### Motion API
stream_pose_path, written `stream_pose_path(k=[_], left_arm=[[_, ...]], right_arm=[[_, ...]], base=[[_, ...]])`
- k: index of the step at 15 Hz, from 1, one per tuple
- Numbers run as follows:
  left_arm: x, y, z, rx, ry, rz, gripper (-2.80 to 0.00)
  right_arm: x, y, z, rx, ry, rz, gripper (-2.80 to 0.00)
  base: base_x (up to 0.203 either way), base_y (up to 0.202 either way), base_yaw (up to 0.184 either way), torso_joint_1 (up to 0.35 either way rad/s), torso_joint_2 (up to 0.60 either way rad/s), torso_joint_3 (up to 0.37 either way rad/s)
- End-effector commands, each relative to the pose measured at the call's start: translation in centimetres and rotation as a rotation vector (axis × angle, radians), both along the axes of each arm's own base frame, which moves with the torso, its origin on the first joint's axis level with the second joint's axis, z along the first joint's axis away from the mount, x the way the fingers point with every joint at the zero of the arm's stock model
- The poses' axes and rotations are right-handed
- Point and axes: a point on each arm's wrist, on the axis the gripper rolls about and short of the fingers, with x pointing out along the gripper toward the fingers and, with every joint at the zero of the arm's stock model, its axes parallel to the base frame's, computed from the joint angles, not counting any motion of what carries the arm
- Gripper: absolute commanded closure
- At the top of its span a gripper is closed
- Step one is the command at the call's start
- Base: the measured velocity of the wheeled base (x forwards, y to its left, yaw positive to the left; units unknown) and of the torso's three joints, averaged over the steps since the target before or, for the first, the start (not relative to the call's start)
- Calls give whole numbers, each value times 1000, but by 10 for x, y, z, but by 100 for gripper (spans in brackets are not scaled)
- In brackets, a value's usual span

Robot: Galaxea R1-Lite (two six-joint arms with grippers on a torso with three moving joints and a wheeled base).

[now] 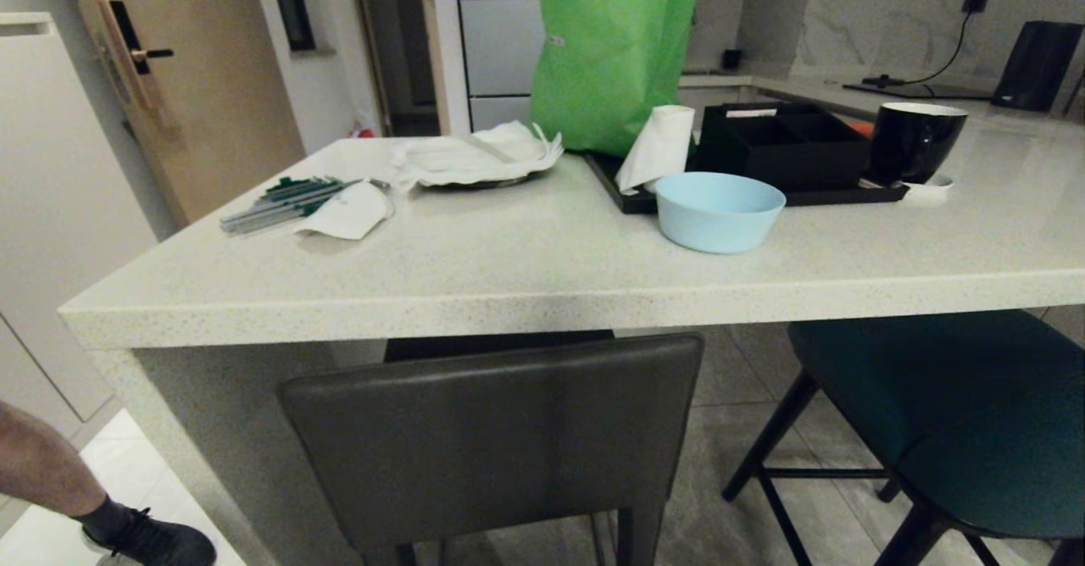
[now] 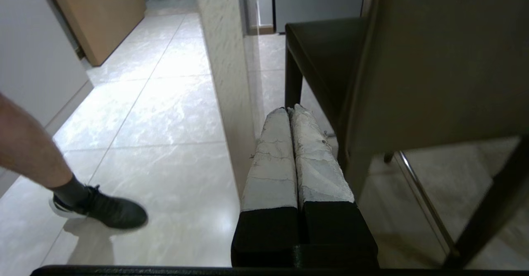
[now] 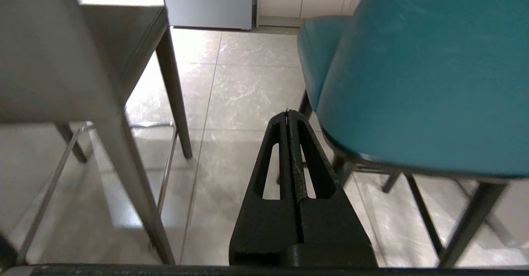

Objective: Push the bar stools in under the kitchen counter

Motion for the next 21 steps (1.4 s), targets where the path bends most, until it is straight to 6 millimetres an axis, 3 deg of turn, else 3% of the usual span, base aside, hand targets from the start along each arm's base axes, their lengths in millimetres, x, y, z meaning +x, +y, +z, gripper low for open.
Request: stream_pose_path(k=[1, 16, 21], left_arm=[[0, 0, -1, 0, 2, 1, 0], [0, 0, 0, 5, 0, -5, 0], [0, 0, 0, -6, -3, 0, 0]], right_arm=[[0, 0, 0, -12, 3, 4, 0], [0, 0, 0, 17, 3, -4, 0], [0, 0, 0, 22, 2, -5, 0]], base=[[-200, 0, -3, 2, 0, 0], [-199, 0, -1, 2, 2, 2], [-25, 0, 0, 0, 0, 1]])
